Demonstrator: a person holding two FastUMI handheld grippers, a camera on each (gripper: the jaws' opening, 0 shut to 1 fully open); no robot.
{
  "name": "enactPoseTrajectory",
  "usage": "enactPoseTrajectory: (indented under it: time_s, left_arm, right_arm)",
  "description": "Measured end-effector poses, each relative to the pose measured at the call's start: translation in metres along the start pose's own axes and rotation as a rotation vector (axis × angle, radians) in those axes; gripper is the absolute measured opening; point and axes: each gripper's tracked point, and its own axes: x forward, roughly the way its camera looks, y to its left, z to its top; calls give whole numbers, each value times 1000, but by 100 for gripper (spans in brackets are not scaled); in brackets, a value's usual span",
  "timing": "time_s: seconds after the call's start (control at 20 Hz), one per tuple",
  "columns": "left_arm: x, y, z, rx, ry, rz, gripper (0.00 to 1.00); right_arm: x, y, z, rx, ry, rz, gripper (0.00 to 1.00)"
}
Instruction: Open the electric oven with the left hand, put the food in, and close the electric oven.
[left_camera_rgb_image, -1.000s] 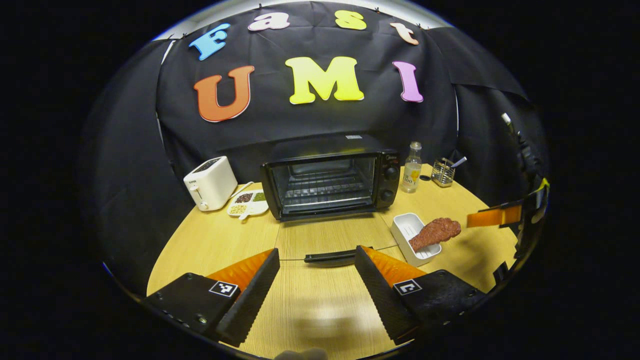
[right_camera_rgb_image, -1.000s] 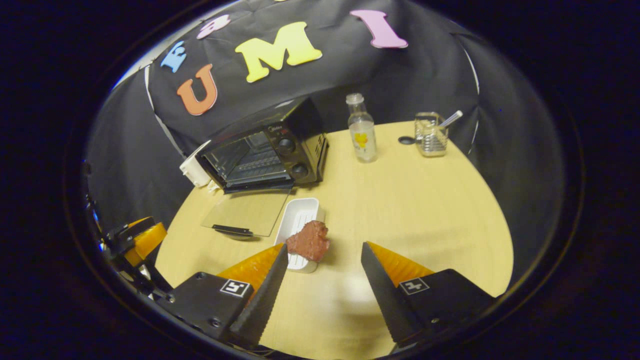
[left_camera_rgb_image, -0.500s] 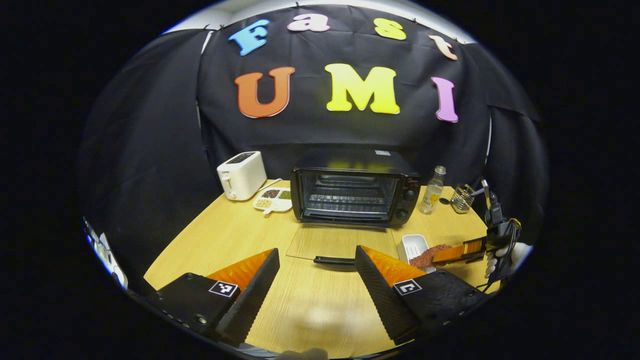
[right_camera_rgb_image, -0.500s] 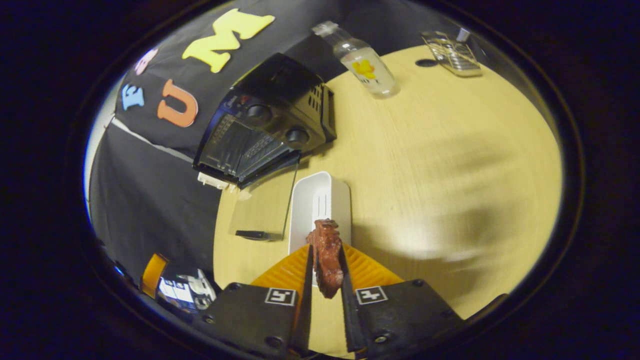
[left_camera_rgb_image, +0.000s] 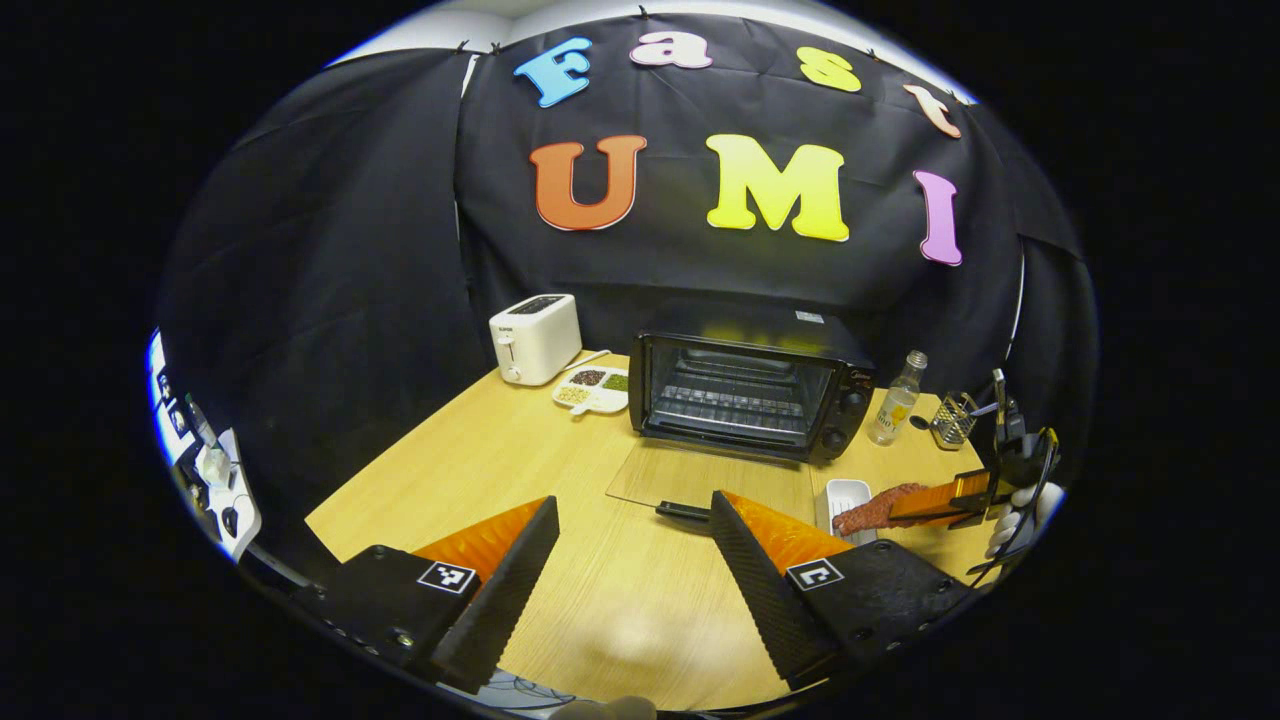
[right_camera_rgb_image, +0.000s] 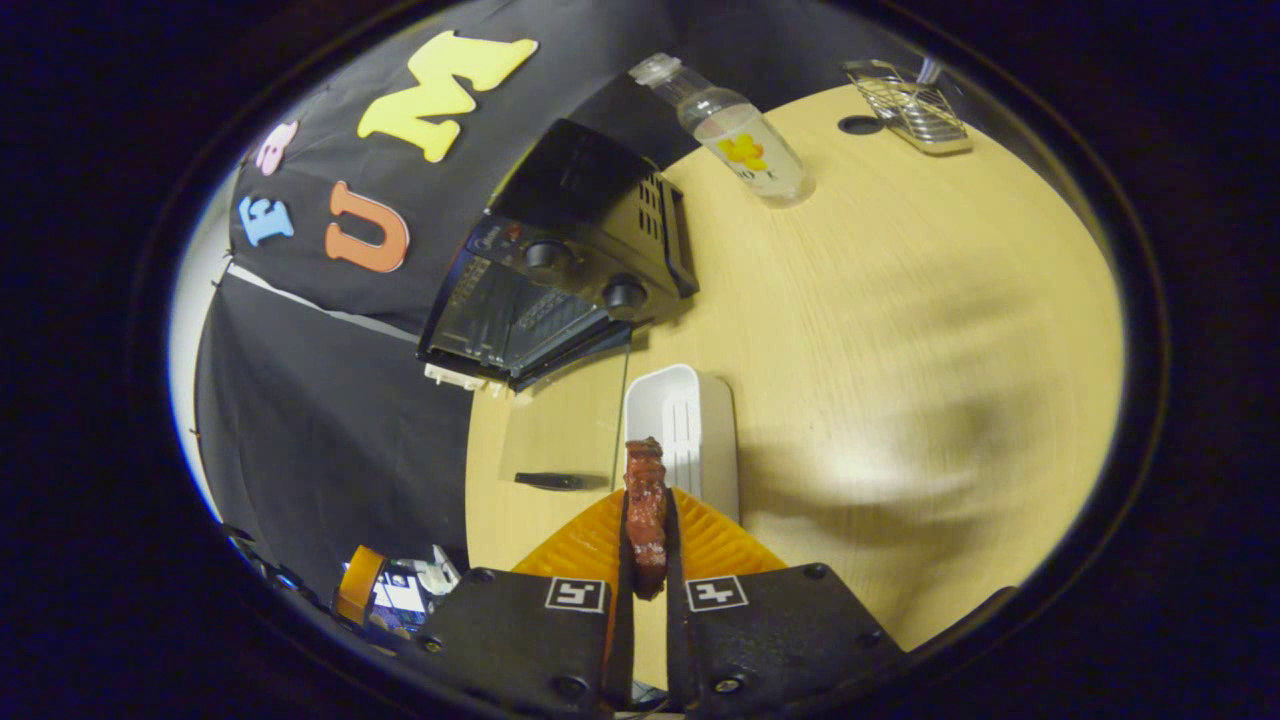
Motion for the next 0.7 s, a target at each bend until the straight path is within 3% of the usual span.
enactPoseTrajectory:
  time_s: [0.35,0.7]
  left_arm:
    - [16,10,15,85,-59,-105,97]
    - [37,5,28,237,-96,-377,97]
  right_arm:
    - [-16,57,16,32,-179,29,16]
    - [-11,119,13,193,-459,54,16]
